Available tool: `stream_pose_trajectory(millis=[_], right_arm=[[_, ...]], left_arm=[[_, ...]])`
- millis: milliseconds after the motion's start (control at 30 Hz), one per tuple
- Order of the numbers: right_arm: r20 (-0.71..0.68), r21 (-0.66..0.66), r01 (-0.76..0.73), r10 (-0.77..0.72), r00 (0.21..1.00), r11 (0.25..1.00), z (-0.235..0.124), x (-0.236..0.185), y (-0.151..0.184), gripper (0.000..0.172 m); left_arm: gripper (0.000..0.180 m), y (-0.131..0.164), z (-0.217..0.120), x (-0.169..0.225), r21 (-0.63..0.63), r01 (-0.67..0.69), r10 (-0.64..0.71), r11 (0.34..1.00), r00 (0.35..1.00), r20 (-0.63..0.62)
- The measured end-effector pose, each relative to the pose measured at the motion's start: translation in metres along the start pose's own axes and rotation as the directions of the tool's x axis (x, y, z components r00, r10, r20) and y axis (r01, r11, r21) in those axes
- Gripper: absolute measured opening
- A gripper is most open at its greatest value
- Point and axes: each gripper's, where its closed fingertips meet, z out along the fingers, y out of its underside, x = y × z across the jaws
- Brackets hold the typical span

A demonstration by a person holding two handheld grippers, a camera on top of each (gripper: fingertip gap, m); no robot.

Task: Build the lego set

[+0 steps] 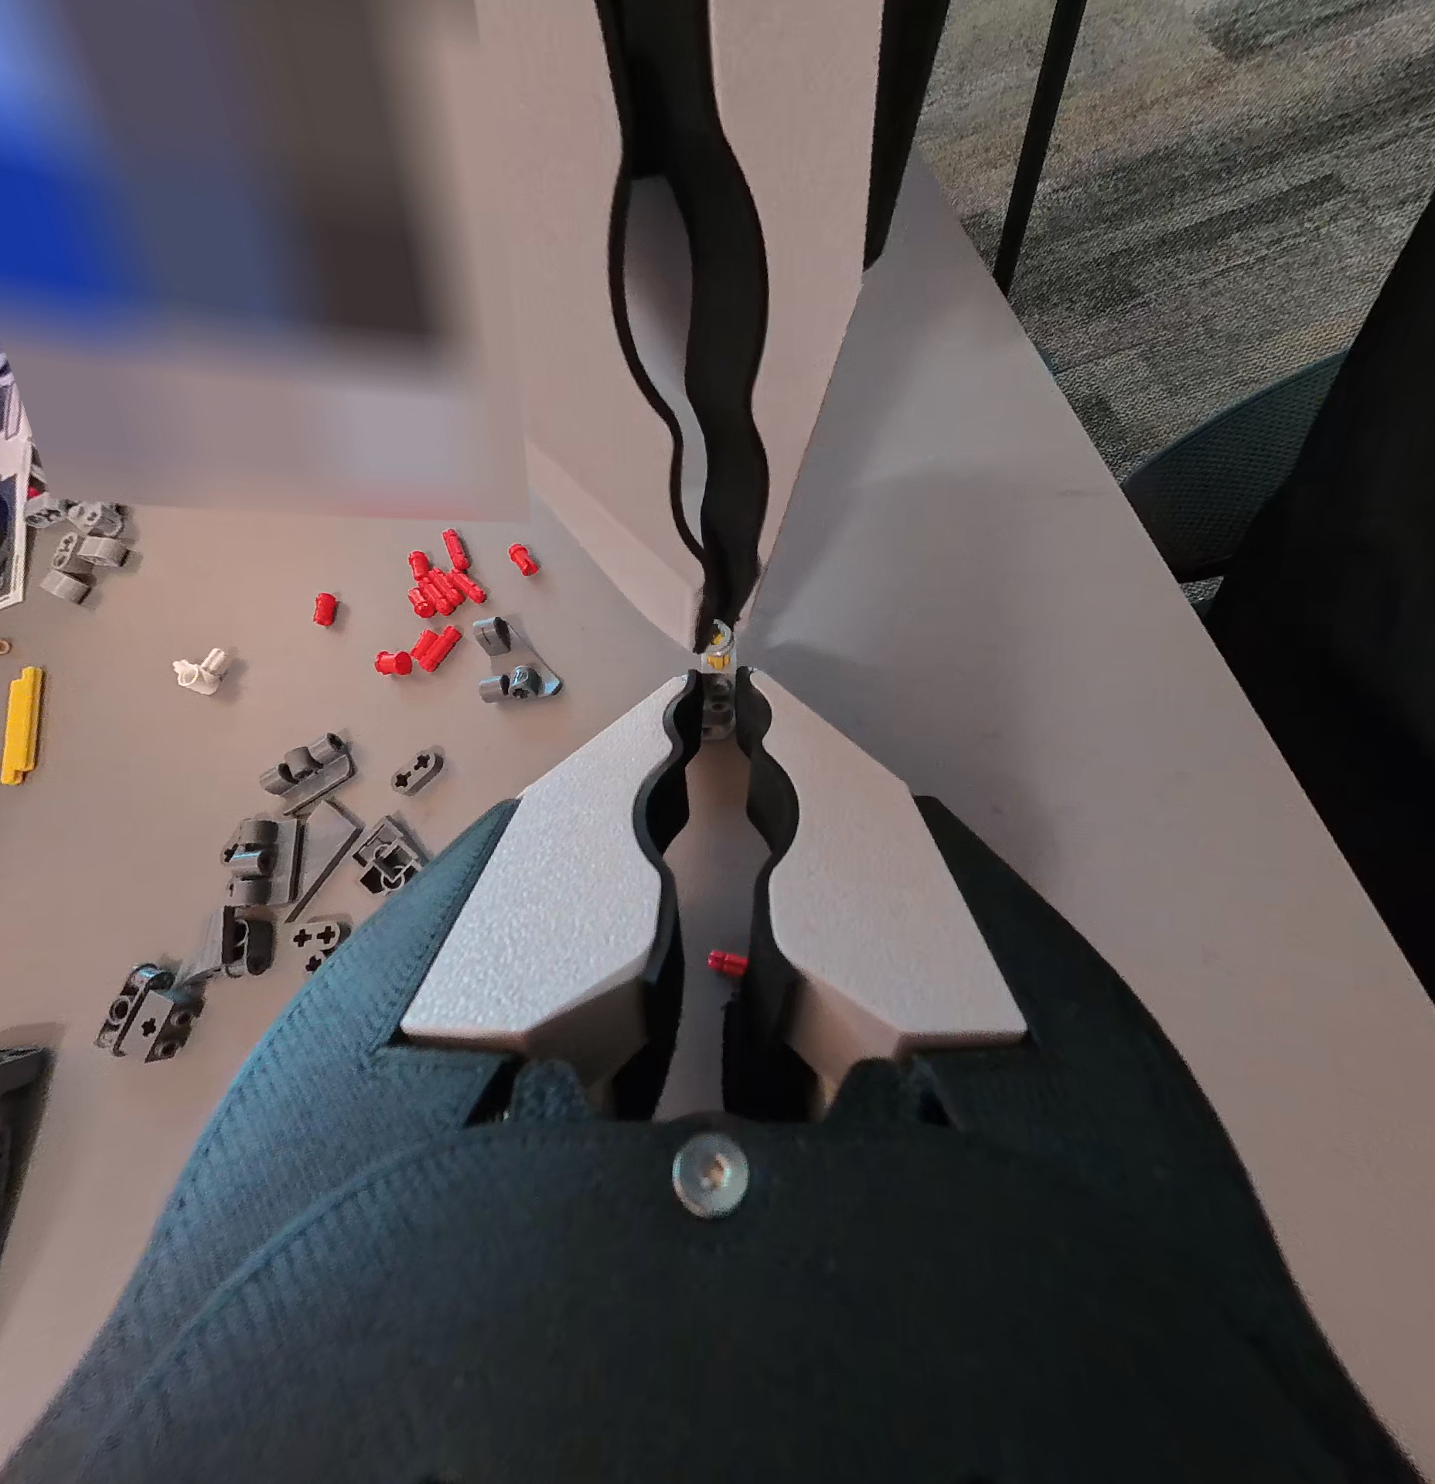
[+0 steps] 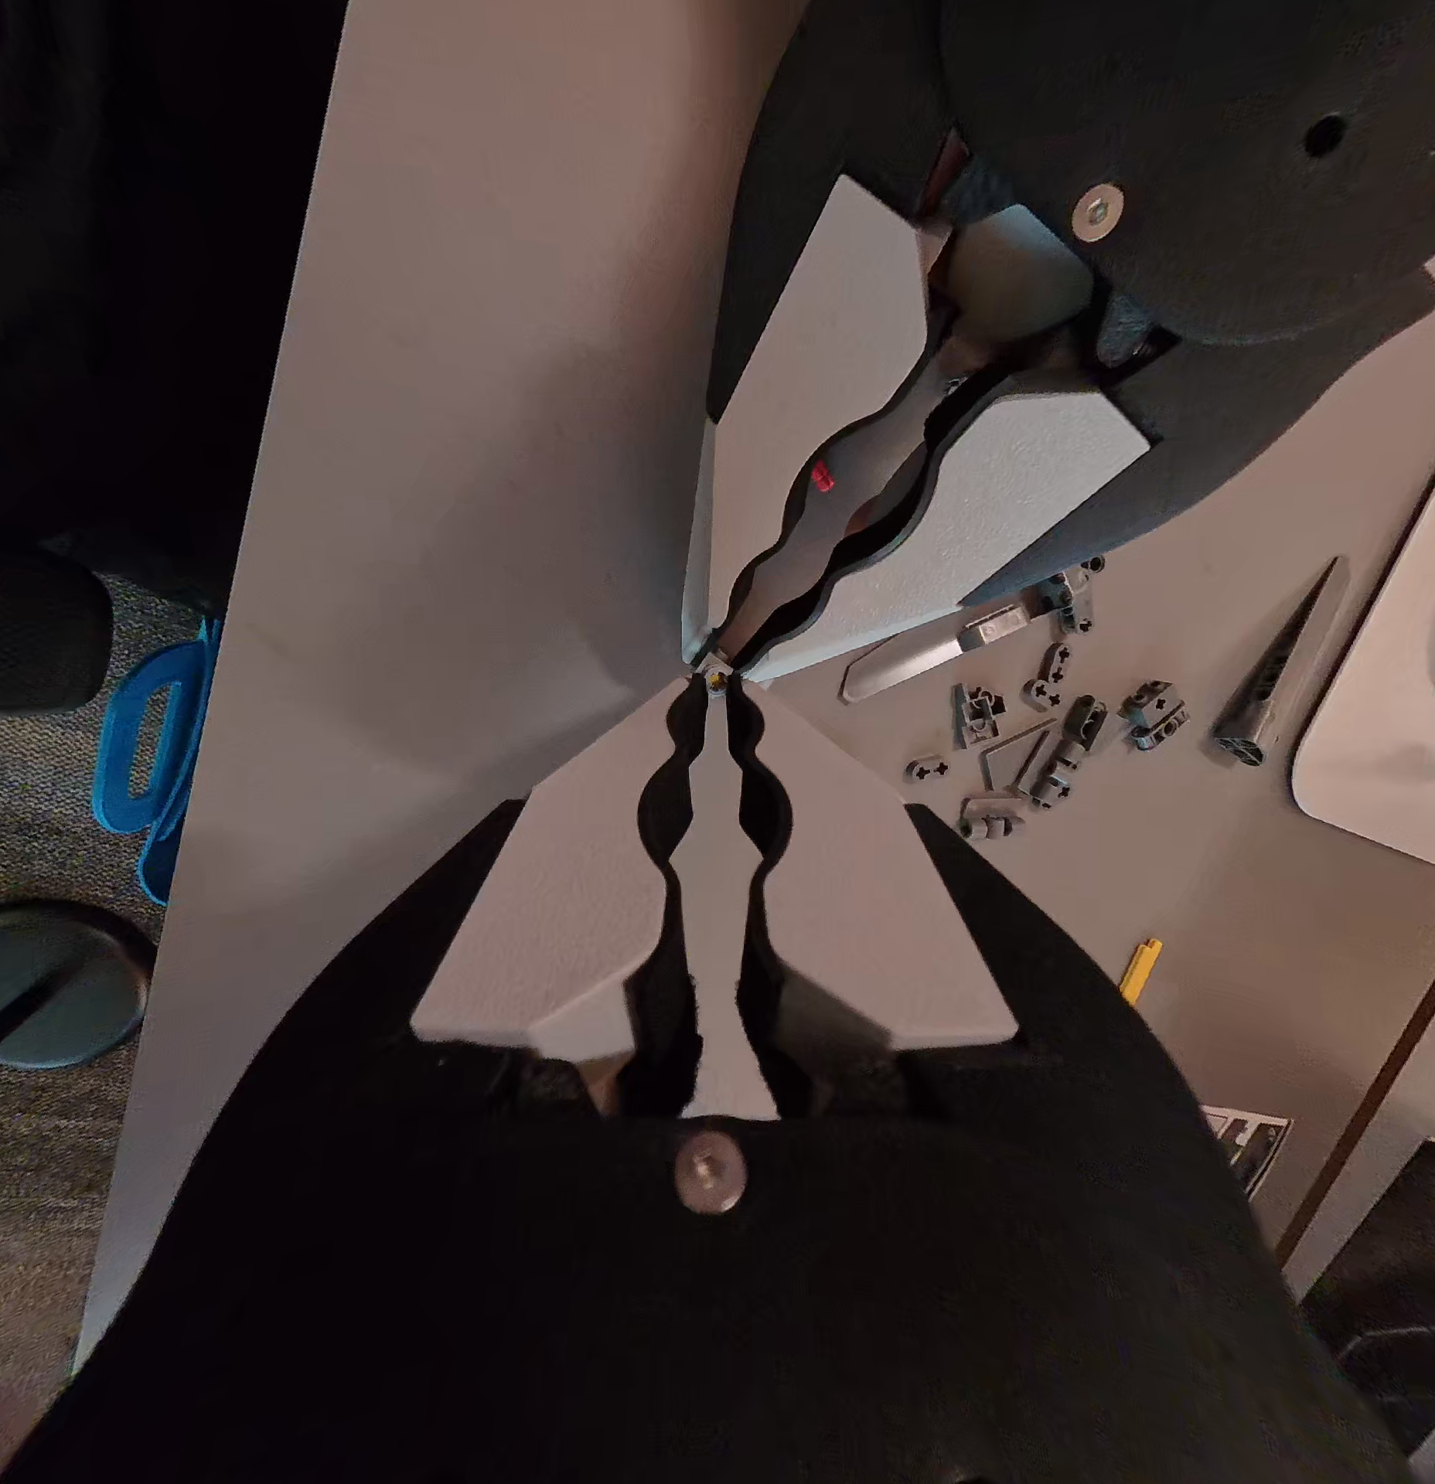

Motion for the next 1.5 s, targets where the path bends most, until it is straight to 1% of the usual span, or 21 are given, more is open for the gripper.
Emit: stream_pose_trajectory(millis=[433,833,1100,1500], right_arm=[[0.0,-0.034,0.018,-0.018,1.0,0.999,0.0006,-0.0004,-0.0002,0.003],[-0.017,0.007,-0.01,0.01,1.0,1.0,0.0018,0.0008,-0.0015,0.003],[-0.033,-0.026,-0.001,0.0,0.999,1.0,0.0028,0.0031,-0.0023,0.003],[-0.158,0.015,-0.009,0.011,0.987,1.0,0.0019,0.0048,-0.0007,0.004]], left_arm=[[0.006,-0.0002,0.0002,0.0003,0.012,0.016,-0.016,1.0,1.0,-0.002],[0.006,0.0005,-0.0005,0.0,0.025,0.034,-0.034,0.999,0.999,-0.003],[0.006,0.0014,-0.0014,-0.0005,0.025,0.037,-0.037,0.999,0.999,-0.002],[0.006,0.0013,-0.001,-0.0017,0.024,0.04,-0.04,0.999,0.999,-0.002]])
